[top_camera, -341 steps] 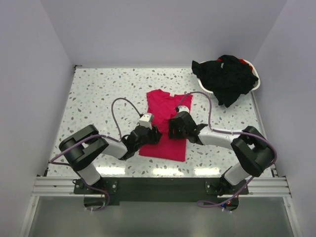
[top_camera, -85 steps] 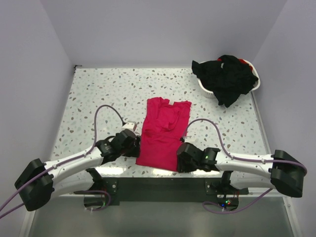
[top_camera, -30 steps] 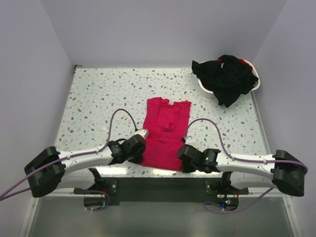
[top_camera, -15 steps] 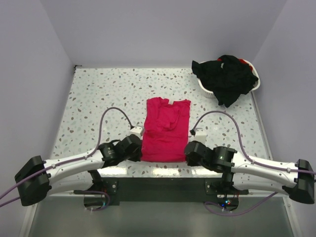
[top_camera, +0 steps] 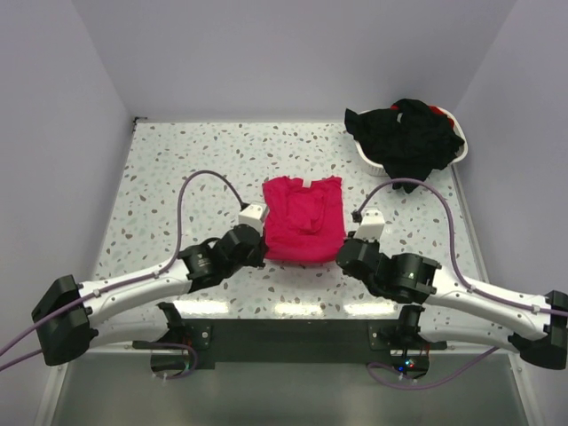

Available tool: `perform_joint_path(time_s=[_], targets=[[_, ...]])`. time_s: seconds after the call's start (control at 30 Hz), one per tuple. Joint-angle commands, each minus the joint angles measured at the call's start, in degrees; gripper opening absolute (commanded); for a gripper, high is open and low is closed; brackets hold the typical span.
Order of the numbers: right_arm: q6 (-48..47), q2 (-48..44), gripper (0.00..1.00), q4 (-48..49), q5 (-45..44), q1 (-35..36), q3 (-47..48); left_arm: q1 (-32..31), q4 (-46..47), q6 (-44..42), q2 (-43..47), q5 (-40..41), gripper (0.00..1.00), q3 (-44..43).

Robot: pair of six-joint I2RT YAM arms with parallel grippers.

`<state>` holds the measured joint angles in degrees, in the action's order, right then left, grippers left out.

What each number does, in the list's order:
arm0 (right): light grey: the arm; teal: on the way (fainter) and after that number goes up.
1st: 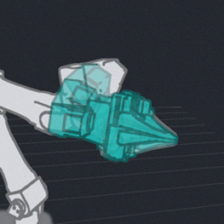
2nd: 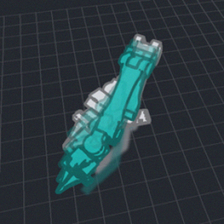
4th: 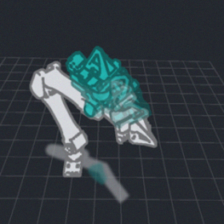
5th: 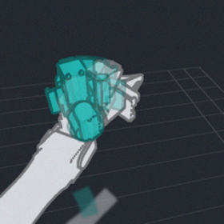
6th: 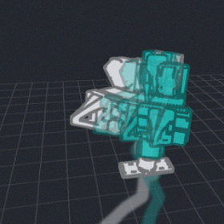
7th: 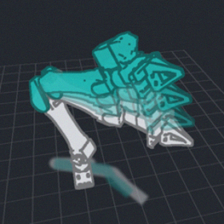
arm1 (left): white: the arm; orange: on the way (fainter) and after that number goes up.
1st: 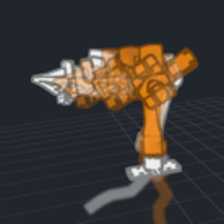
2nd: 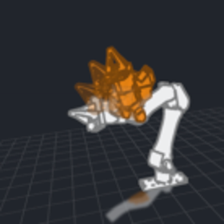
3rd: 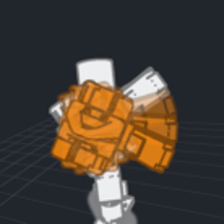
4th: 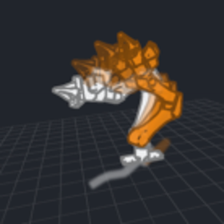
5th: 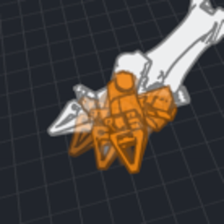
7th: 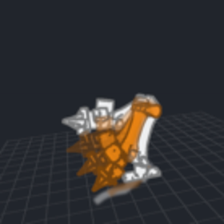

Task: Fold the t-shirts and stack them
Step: Fold the tshirt

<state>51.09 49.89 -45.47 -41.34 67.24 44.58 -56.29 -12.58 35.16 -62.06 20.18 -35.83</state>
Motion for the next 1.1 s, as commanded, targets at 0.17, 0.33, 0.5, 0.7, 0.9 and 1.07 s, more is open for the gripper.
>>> perform_joint_path(time_s=[0.17, 0.33, 0.5, 0.7, 0.9, 1.07], targets=[[-15.5, 6.4, 0.0, 12.6, -1.1, -8.6, 5.8, 4.2, 8.2, -6.5, -1.8, 1.7, 0.0, -3.7], [-19.8, 11.2, 0.0, 19.4, 3.5, -16.8, 6.7, 8.5, 13.6, -8.1, -4.1, -3.4, 0.0, -3.2], [-23.6, 16.7, 0.0, 22.5, 6.6, -22.3, 10.4, 12.4, 17.9, -9.1, -7.0, -6.6, 0.0, -3.9], [-26.8, 22.6, 0.0, 24.0, 8.7, -27.7, 15.8, 16.0, 20.9, -10.6, -11.4, -9.0, 0.0, -6.8], [-29.3, 29.2, 0.0, 24.9, 12.0, -31.7, 21.3, 20.3, 23.9, -11.5, -17.4, -13.7, 0.0, -9.8], [-31.0, 34.6, 0.0, 25.0, 12.7, -34.1, 25.4, 23.9, 25.4, -12.0, -23.1, -17.2, 0.0, -13.3]])
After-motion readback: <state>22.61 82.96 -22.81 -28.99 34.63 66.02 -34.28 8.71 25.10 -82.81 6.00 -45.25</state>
